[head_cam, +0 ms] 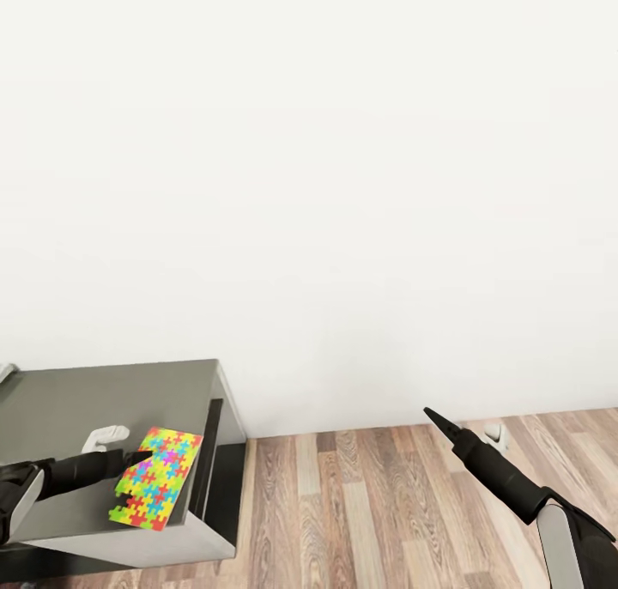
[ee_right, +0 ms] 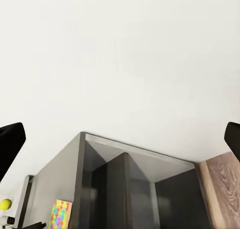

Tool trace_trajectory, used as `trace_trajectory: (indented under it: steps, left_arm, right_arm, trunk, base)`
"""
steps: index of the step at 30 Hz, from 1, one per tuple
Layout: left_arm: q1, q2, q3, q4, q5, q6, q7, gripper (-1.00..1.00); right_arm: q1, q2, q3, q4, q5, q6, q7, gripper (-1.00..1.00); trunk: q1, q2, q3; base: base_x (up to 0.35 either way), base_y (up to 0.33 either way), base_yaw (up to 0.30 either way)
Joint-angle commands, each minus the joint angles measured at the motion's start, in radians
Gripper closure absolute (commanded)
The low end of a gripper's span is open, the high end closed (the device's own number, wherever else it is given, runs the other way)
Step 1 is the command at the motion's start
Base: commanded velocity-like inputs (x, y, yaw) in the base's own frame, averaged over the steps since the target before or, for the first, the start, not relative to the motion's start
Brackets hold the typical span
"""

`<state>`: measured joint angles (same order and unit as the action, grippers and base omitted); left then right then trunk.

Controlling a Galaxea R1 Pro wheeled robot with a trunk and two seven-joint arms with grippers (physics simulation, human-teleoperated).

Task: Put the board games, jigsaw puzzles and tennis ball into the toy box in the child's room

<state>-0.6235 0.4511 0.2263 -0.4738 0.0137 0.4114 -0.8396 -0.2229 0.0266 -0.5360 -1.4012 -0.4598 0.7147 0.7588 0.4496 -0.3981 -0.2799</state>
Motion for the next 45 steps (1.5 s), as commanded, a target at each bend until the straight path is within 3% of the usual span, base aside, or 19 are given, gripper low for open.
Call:
trace_trajectory:
  steps: [1, 30, 45]
  left_arm:
    - [-0.001, 0.000, 0.004, 0.000, 0.001, 0.009, -0.004, -1.00]
    - [-0.001, -0.002, 0.004, 0.000, 0.002, 0.009, -0.005, -1.00]
    - [-0.001, -0.003, 0.003, 0.000, 0.001, 0.007, -0.063, -1.00]
  right_arm:
    - [-0.001, 0.001, -0.002, -0.001, -0.002, 0.006, 0.002, -1.00]
    - [-0.001, 0.001, -0.003, 0.021, 0.002, 0.006, -0.001, -1.00]
    - [-0.001, 0.001, -0.002, 0.025, 0.003, 0.006, 0.000, -1.00]
  trunk:
    - [0.000, -0.002, -0.002]
    - [0.000, -0.002, -0.002]
    - [0.000, -0.002, -0.002]
  base:
    - [-0.059, 0.053, -0.001]
    - [-0.006, 0.006, 0.000]
    - [0.000, 0.000, 0.000]
